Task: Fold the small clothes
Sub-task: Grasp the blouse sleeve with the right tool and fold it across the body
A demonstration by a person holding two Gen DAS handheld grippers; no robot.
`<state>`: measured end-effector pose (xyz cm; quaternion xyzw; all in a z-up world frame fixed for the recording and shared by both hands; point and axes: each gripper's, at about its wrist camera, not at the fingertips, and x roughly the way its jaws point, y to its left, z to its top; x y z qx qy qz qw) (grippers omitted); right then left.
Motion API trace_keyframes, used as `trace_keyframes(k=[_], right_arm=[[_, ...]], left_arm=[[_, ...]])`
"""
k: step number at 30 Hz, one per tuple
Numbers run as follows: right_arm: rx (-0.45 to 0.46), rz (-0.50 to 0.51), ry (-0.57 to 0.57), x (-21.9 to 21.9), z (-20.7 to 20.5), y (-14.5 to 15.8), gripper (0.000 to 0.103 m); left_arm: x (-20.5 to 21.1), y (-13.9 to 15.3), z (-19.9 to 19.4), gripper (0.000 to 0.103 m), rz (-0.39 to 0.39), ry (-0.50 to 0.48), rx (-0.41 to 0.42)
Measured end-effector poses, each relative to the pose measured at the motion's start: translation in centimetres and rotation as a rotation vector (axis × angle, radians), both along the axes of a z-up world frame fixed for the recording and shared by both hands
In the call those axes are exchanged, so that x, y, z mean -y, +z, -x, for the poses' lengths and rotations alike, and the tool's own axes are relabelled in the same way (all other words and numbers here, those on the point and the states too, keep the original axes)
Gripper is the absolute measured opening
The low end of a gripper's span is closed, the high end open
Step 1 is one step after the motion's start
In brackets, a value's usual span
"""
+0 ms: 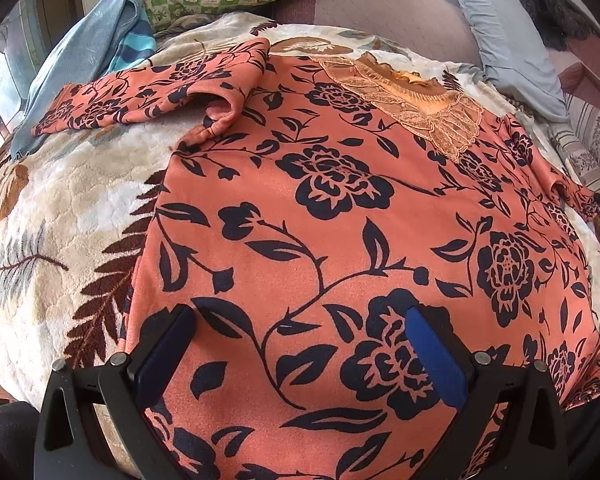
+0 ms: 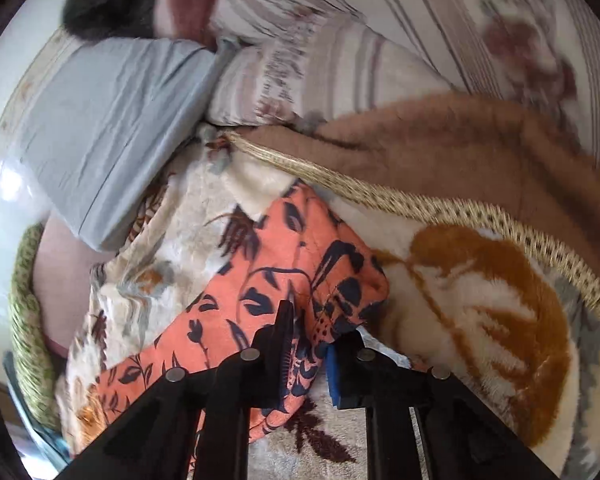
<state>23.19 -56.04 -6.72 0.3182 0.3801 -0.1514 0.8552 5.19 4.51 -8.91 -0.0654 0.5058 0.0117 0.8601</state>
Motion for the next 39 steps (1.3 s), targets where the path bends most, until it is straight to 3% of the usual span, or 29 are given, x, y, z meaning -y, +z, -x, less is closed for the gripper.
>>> trace_keyframes(k=[2,5,8,11,13,15,17,18,22,27,31,35,36,37,38,39], right_arm=[[0.069,0.055,0.089,-3.5,-0.6,3.5,0.013],[0.203,0.061,0.239,-10.4,-1.5,9.1,0.012],[0.334,0.032,0.415,-19.1,-1.9,14.1,0.012],[0.425,-0.021,0.575,-28.2,-1.0,16.9,0.012],[0.456,-0.1,0.619,-32.3,-0.1,16.9,0.012],[0.409,-0.19,0.648,-35.0,-0.1,14.7,0.018],[0.319,-0.202,0.622,-36.0,0.0,11.3,0.051],[0.268,-0.18,0.608,-35.9,0.1,9.4,0.081],[0.118,-0.035,0.466,-29.7,1.2,3.8,0.081],[0.005,0.149,0.172,-15.9,1.4,1.8,0.081],[-0.113,0.228,0.113,-9.0,-1.3,0.3,0.081],[-0.198,0.278,0.147,-6.8,-5.1,-1.3,0.08],[-0.232,0.295,0.141,-6.5,-5.7,-2.0,0.07],[-0.281,0.307,0.133,-6.1,-6.3,-2.8,0.036],[-0.327,0.314,0.109,-5.6,-6.5,-3.6,0.017],[-0.344,0.314,0.086,-5.1,-6.5,-3.9,0.008]], left_arm=[[-0.5,0.2,0.1,0.103,0.025,0.008,0.013],[-1.4,0.5,0.5,0.103,0.048,0.029,0.038],[-2.8,1.0,1.0,0.103,0.085,0.064,0.065],[-4.5,1.4,1.4,0.103,0.134,0.107,0.092],[-5.6,1.5,1.7,0.103,0.157,0.135,0.106],[-6.5,1.4,1.8,0.103,0.186,0.162,0.104],[-7.2,1.3,2.0,0.103,0.217,0.182,0.108],[-7.4,1.4,2.1,0.103,0.226,0.189,0.113],[-7.1,1.4,2.1,0.103,0.22,0.187,0.12],[-5.9,0.8,1.6,0.103,0.194,0.162,0.1],[-4.7,0.4,1.3,0.103,0.125,0.143,0.097],[-4.2,0.2,1.1,0.103,0.075,0.133,0.094],[-4.1,0.1,1.1,0.103,0.067,0.131,0.092],[-4.1,0.1,1.1,0.103,0.061,0.127,0.092],[-4.1,0.1,1.0,0.103,0.057,0.124,0.091],[-4.2,0.1,1.0,0.103,0.058,0.123,0.09]])
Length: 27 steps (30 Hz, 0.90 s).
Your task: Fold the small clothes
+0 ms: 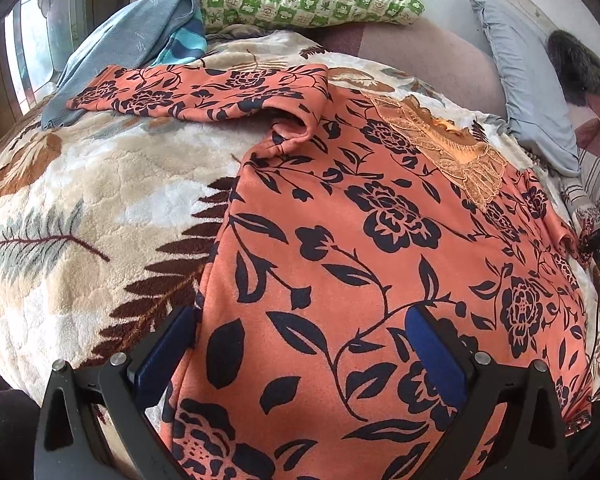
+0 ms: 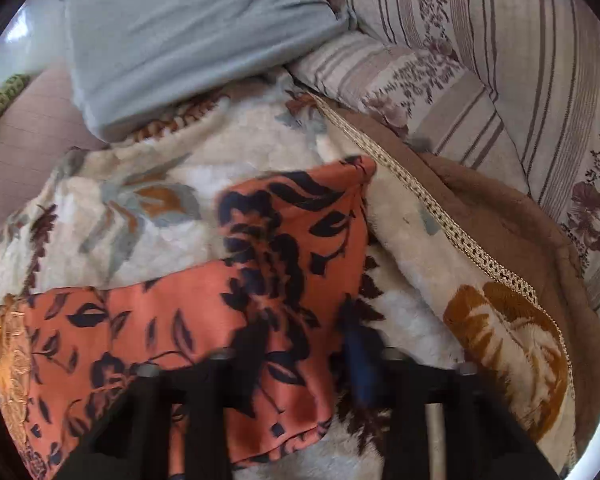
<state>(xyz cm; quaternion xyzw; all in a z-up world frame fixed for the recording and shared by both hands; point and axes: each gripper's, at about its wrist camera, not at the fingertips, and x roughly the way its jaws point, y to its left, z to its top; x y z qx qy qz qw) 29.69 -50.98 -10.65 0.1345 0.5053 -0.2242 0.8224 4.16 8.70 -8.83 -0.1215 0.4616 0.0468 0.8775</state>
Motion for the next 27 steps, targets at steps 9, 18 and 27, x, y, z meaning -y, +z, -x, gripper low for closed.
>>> trace_keyframes(k=[9,18,27], right_arm=[[0.236,-0.05,0.173,-7.2,1.4,8.9,0.005],[0.453,-0.278,0.643,-31.7,4.6,16.1,0.005],[0.179,-0.451,0.861,-46.4,6.2,2.9,0.084]], left_arm=[[-1.8,0.6,0.3,0.103,0.122,0.058,0.023],[-3.9,2.0,1.5,0.103,0.16,0.12,0.082],[-4.6,2.0,1.9,0.103,0.165,0.149,0.089]])
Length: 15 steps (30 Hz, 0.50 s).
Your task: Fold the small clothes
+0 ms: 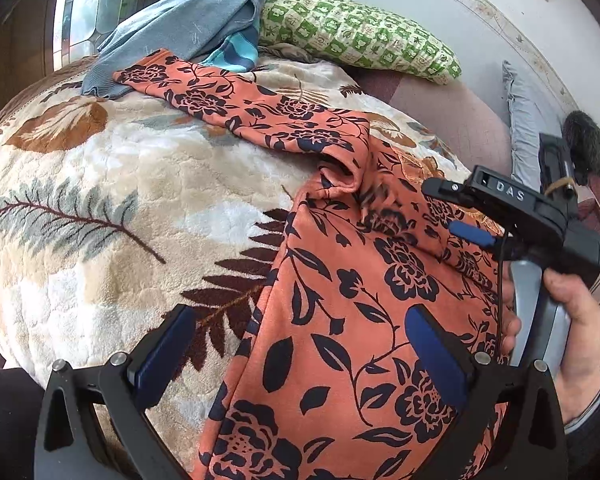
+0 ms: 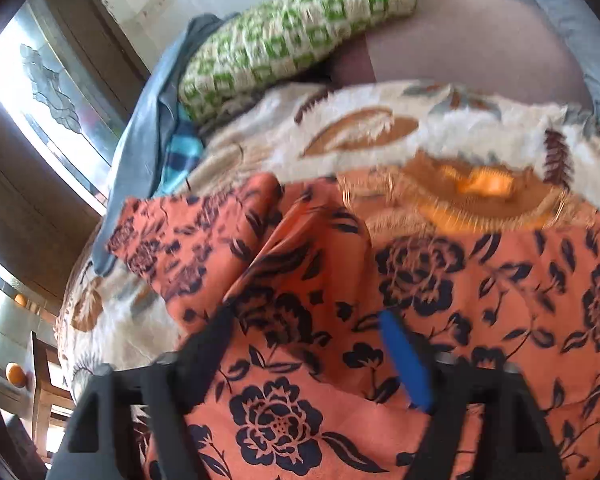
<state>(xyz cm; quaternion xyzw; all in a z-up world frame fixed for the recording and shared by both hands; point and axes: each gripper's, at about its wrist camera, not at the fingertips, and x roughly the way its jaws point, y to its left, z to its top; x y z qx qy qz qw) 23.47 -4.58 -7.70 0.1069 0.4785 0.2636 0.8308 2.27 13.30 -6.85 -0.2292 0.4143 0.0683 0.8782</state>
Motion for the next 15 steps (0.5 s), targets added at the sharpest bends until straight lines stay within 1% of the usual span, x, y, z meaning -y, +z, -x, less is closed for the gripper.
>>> trace_keyframes(k=[1,3,6,8,10,11,12,13,14,15], right_arm=[[-0.007,-0.039,-0.01,0.9,0.5,-0.3,0.084],[0.008,-0.074,-0.042,3.3,1.3,-0.1,0.084],[0.036,-0.08,-0.146,9.0,1.7,1.3,0.084],[0.029,-0.091,-0.221,12.9,1.3,1.6,0.084],[-0.001,-0.079,-0.297,16.2,0.7,0.5,0.085],[-0.036,-0.053,-0.333,17.5,0.5,-0.8,0.086],[-0.116,-0.015,-0.363,18.7,-0.2,-2.4,0.088],[-0.163,-0.034,-0.365,19.6,-0.3,-3.6,0.087],[-0.123,-0.074,-0.358,20.4,0.1,-3.2,0.087],[-0.107,-0.078,-0.35,20.5,0.4,-2.7,0.087]], left_arm=[[0.0,0.0,0.0,0.103,0.002,0.001,0.001],[0.2,-0.1,-0.1,0.103,0.007,-0.001,0.001],[0.9,-0.2,-0.3,0.103,-0.01,-0.02,-0.002],[1.5,-0.2,-0.4,0.103,-0.036,-0.034,-0.005],[1.8,-0.3,-0.5,0.103,-0.054,-0.046,-0.013],[1.8,-0.3,-0.7,0.103,-0.053,-0.05,-0.019],[1.6,-0.2,-0.8,0.103,-0.047,-0.05,-0.026],[1.3,-0.1,-0.9,0.103,-0.028,-0.048,-0.031],[0.6,0.3,-1.0,0.103,0.001,-0.044,-0.03],[-0.2,0.8,-1.1,0.103,0.033,-0.031,-0.02]])
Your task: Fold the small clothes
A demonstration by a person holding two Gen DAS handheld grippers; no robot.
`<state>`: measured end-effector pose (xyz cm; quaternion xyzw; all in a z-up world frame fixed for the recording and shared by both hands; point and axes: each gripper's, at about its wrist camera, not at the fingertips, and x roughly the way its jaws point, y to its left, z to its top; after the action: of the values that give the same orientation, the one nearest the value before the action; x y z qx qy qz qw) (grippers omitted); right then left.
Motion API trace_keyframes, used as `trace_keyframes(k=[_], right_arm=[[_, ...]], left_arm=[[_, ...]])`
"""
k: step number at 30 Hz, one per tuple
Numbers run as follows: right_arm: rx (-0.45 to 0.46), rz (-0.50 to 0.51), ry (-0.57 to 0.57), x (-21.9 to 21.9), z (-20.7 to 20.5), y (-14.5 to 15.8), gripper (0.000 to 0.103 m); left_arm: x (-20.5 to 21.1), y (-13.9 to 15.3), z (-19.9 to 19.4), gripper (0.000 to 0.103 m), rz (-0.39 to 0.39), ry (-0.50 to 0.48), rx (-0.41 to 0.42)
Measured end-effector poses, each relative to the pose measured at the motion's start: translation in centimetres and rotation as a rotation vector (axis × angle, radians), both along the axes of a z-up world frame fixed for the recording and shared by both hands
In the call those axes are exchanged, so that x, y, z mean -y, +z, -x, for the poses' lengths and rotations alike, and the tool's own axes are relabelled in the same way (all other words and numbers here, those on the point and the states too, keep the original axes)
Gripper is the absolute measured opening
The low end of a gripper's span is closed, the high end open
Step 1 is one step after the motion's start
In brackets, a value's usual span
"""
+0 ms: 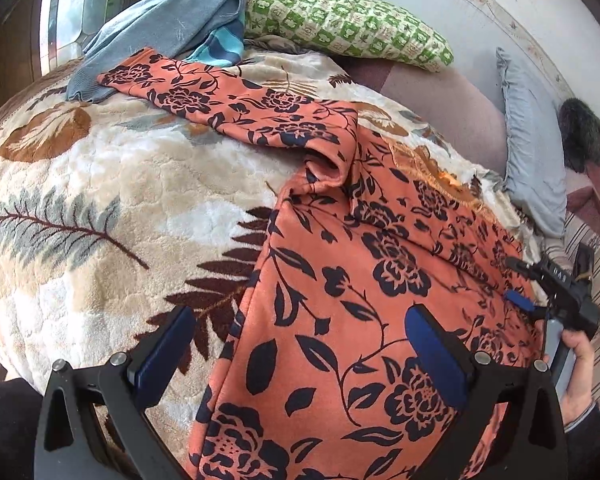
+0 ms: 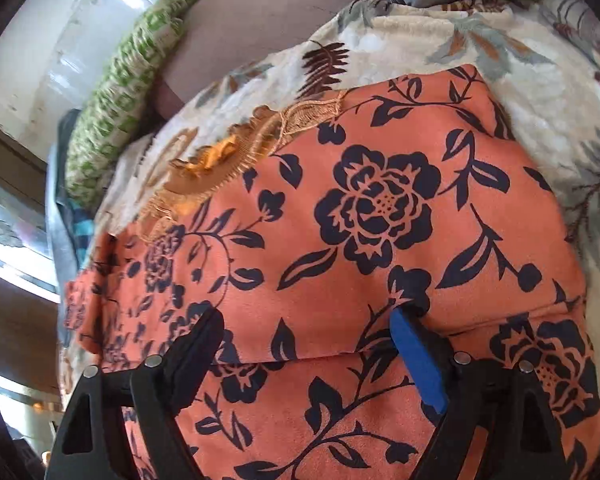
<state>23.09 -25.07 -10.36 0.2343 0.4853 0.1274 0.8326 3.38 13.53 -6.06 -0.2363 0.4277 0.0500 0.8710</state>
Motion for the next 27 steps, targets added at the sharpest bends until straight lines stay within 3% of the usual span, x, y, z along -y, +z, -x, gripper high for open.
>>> trace_keyframes(k=[6,10,14,18,27], right_arm=[[0.122,-0.006,0.088,-1.5,3.0,2.5,0.087],[0.139,-0.009,0.128,-2.4,4.4,2.2,0.087],[0.159,0.0,0.161,-3.3,4.6,1.9,0.087],[0.144,-0.001,0.189,-4.0,4.2,1.0,0.087],[0.133,0.001,0.209,-5.0,3.3,0.1,0.087]], left_arm=[[-10.2,2.5,-3.9,0.103,0.194,0.172,0.056],[-19.2,2.1,-8.3,0.103,0.343,0.32,0.067],[-25.6,0.6,-11.6,0.103,0.395,0.445,0.046],[-28.4,-1.3,-13.3,0.103,0.408,0.498,0.027],[-30.0,-2.2,-14.8,0.101,0.445,0.45,0.114]])
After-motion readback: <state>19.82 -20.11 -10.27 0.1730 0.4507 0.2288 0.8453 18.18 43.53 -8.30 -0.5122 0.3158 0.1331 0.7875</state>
